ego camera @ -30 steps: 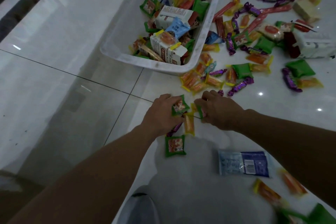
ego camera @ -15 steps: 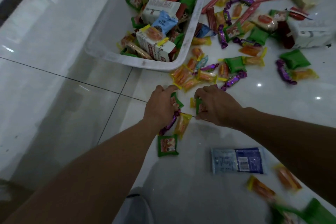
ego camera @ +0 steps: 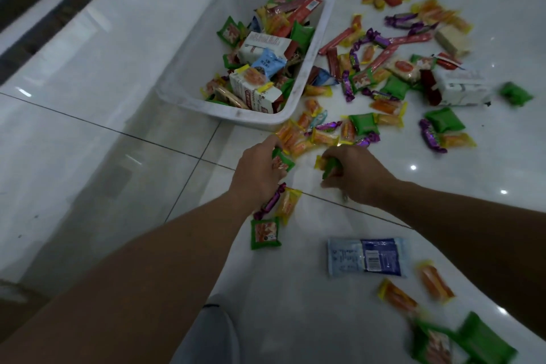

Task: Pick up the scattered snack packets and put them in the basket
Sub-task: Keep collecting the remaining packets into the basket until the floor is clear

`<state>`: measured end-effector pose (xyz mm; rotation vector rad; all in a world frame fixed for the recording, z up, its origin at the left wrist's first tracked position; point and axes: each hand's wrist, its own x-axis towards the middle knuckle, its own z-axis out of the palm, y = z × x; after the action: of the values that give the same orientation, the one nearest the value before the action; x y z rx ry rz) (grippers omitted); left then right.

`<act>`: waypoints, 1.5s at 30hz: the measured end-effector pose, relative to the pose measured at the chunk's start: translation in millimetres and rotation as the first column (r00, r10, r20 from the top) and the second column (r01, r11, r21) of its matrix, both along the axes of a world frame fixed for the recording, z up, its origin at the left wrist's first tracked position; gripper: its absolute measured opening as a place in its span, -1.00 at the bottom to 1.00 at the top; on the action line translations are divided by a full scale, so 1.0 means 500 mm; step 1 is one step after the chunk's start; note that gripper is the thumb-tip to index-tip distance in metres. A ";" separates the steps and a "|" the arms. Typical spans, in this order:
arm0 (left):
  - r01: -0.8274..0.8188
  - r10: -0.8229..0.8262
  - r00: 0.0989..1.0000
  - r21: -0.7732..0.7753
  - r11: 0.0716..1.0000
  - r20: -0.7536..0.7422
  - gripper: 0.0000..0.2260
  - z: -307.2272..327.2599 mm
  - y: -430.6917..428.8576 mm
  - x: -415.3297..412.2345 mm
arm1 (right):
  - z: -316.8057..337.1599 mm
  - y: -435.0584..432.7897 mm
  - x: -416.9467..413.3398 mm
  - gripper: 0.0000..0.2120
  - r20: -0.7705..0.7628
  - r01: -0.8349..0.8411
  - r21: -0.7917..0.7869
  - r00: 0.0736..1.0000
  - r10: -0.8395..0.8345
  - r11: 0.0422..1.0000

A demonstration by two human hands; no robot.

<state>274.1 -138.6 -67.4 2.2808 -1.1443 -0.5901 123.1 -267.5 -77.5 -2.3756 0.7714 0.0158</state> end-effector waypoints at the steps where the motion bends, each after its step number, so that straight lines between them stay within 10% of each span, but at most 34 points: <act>1: 0.000 0.000 1.000 -0.024 1.000 -0.019 -0.69 0.012 -0.002 -0.004 | 0.017 0.000 -0.002 -0.57 0.034 0.025 0.017 0.999 -0.026 1.000; 13: -0.190 0.182 0.981 -0.157 0.969 -0.062 -0.73 0.150 -0.047 0.007 | 0.157 0.005 0.011 -0.39 0.226 0.207 0.114 0.947 -0.228 0.972; 21: -0.295 0.311 0.949 -0.211 0.932 0.050 -0.69 0.212 -0.046 0.090 | 0.193 0.019 0.074 -0.60 0.317 0.258 0.173 0.899 -0.301 0.951; 45: -0.480 0.493 0.870 -0.181 0.858 0.028 -0.64 0.127 -0.073 0.323 | 0.165 0.008 0.368 -0.64 0.392 0.262 0.249 0.853 -0.344 0.932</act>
<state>435.8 -175.3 -4.0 2.3294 -0.5724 -0.2010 307.2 -263.7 4.9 -1.9504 0.8725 -0.5316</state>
